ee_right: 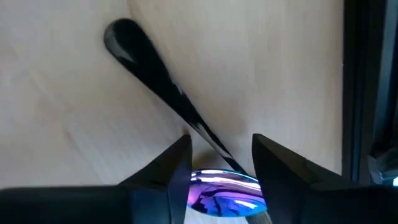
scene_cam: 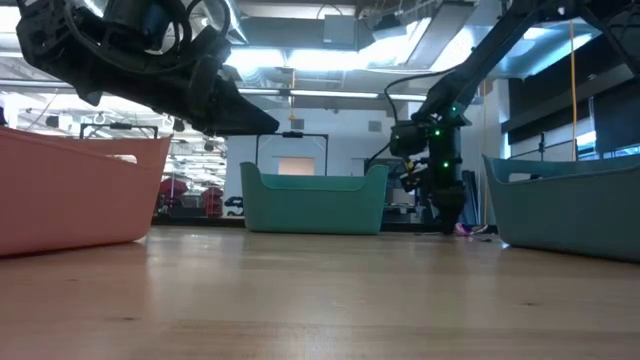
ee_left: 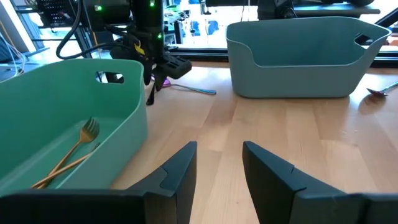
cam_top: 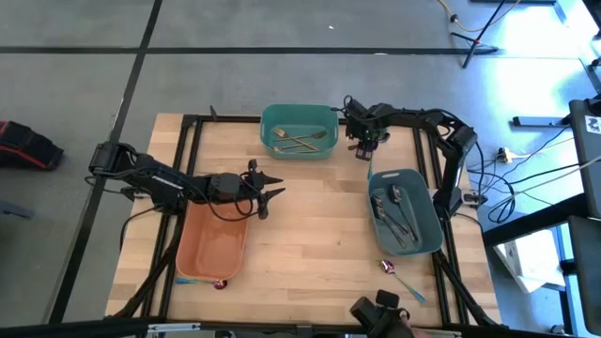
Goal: Sort silverware by color (type)
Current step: Put the black spoon into the blue bin
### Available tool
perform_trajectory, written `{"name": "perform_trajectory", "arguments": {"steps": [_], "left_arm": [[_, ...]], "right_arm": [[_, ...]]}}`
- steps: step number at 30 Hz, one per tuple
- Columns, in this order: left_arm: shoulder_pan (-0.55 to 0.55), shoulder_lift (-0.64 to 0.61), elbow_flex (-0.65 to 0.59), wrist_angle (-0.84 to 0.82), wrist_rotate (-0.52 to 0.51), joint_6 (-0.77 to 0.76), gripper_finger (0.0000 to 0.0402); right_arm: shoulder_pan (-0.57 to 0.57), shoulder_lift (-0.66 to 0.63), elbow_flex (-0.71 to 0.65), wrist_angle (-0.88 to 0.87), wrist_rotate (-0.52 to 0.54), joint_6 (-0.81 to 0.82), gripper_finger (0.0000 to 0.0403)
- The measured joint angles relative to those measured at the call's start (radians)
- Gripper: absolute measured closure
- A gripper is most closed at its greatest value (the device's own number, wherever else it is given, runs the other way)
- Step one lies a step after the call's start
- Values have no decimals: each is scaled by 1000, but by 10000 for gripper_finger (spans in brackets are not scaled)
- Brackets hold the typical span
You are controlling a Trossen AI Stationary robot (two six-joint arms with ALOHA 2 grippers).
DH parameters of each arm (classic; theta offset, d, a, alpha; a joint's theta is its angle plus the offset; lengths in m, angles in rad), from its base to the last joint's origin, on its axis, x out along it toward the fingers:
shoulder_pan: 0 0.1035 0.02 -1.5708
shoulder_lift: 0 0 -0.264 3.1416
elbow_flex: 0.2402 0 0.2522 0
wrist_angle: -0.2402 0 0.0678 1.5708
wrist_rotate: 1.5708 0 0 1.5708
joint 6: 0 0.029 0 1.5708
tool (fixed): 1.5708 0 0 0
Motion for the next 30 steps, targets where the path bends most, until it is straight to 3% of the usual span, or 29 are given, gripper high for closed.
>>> {"name": "perform_trajectory", "arguments": {"steps": [4, 12, 21, 30], "left_arm": [[0, 0, 0, 0, -1, 0, 276], [0, 0, 0, 0, -1, 0, 276], [0, 0, 1, 0, -1, 0, 276], [0, 0, 1, 0, 0, 0, 276]], "right_arm": [[-6, 1, 0, -1, -47, -58, 274], [-5, 3, -3, -5, -75, -156, 391], [-5, -10, -6, 20, -74, -192, 400], [9, -111, -7, 108, -81, -187, 401]]}}
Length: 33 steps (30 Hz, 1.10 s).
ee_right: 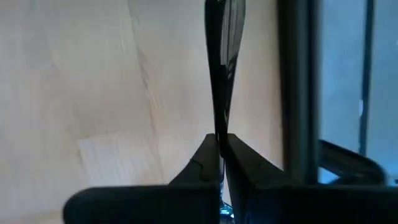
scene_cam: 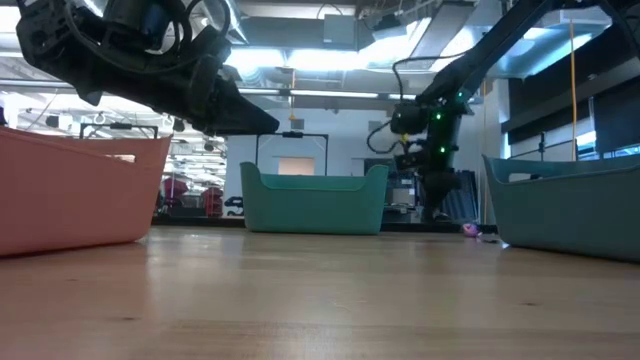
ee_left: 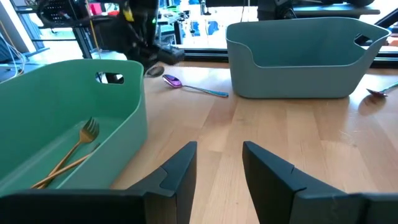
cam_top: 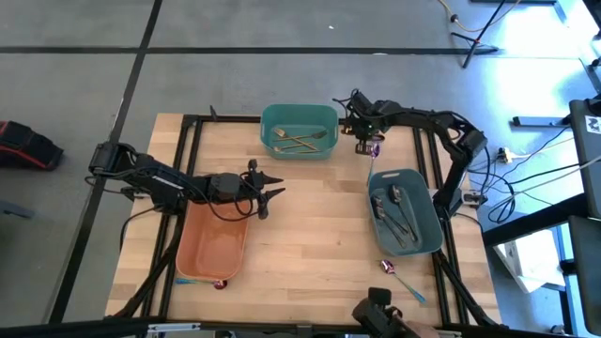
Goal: Sort silverware by color (type)
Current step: Put the black spoon into the blue bin
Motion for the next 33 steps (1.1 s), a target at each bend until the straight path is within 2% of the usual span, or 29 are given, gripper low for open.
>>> {"name": "perform_trajectory", "arguments": {"steps": [6, 19, 25, 29, 33], "left_arm": [[0, 0, 0, 0, 0, 0, 276], [-1, 0, 0, 1, 0, -2, 276], [-5, 0, 0, 1, 0, -5, 276], [-15, 0, 1, 1, 0, -5, 276], [-23, 0, 1, 2, 0, -4, 276]], "right_arm": [[60, -122, 1, 1, 6, 39, 402], [239, -493, 2, -160, -3, 314, 402], [316, -620, 2, -334, -3, 510, 402], [386, -679, 2, -459, -77, 676, 402], [485, -718, -16, -573, -88, 855, 402]]}}
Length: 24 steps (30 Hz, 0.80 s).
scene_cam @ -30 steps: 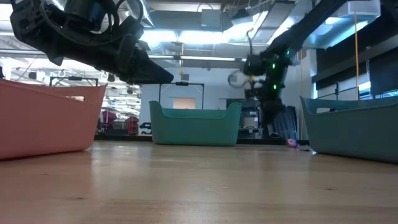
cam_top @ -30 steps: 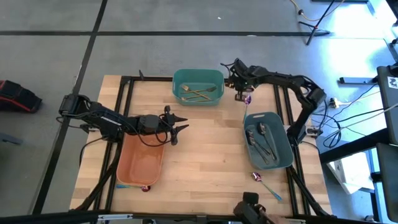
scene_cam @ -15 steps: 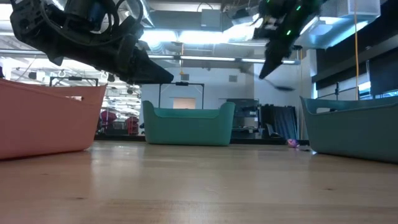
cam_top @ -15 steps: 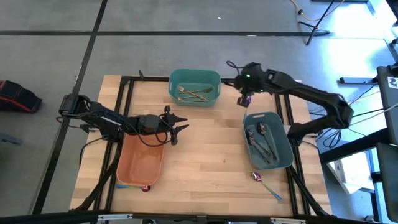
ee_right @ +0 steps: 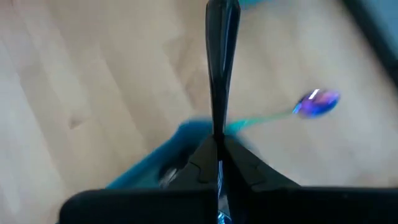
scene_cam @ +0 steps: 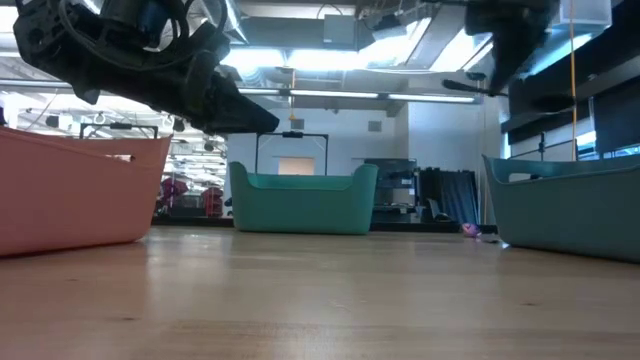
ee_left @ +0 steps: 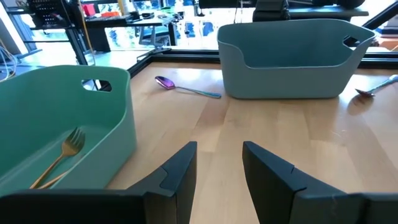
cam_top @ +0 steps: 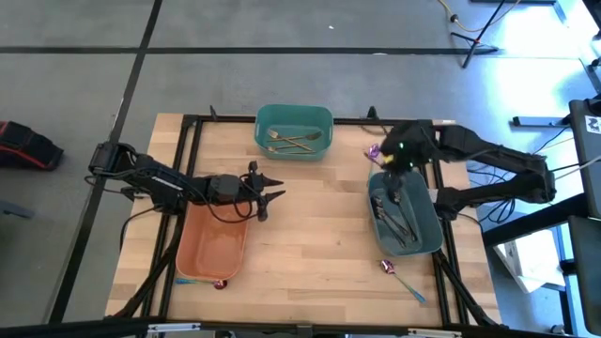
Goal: Sort silverware by color (type)
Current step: Put the black spoon into the blue bin
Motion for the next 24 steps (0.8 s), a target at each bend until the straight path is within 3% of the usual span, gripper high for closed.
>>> {"name": "perform_trajectory", "arguments": {"steps": [12, 24], "left_arm": [[-7, 0, 0, 29, 0, 2, 276], [-7, 0, 0, 36, 0, 3, 276]], "right_arm": [[222, -64, -253, -12, 5, 349, 402], [247, -64, -460, 70, 11, 428, 402]]}}
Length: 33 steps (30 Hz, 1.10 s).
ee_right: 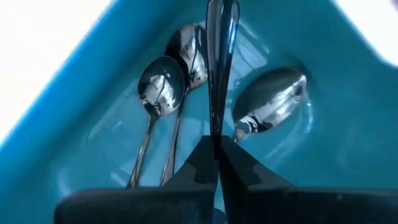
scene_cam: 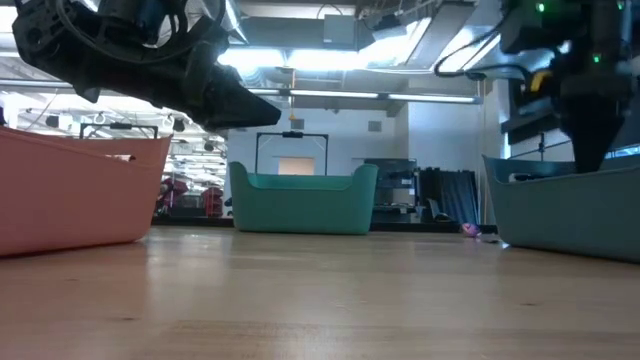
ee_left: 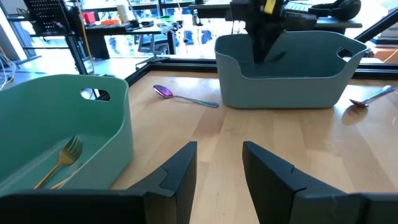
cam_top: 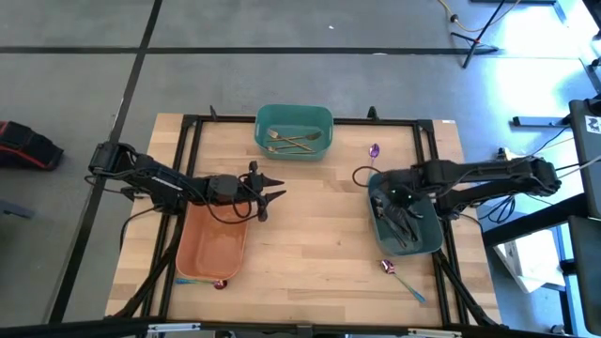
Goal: Sort silverware by color (type)
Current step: Put the black spoon into the blue bin, then put the purple spoon into the orange bin
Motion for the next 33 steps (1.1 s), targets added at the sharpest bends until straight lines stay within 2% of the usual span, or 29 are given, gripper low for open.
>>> {"name": "perform_trajectory", "arguments": {"steps": [5, 10, 14, 17, 22, 24, 30, 33], "left_arm": [[0, 0, 0, 1, 0, 0, 276], [0, 0, 0, 4, 0, -1, 276], [0, 0, 0, 6, 0, 0, 276], [0, 0, 0, 6, 0, 0, 276], [0, 0, 0, 6, 0, -1, 276], [0, 0, 0, 6, 0, -1, 276], [0, 0, 0, 6, 0, 0, 276], [0, 0, 0, 7, 0, 0, 276]], "right_arm": [[0, 2, -85, 110, -2, 1, 402], [0, 2, -112, 138, 26, 1, 392], [0, 2, -112, 138, 14, 36, 344], [0, 2, -90, 94, -35, 42, 297], [0, 2, 80, -35, -135, 35, 244], [0, 2, 170, -43, -89, 11, 235], [-5, 22, 360, 56, 240, -89, 238], [-50, 47, 400, 125, 307, -174, 245]]}}
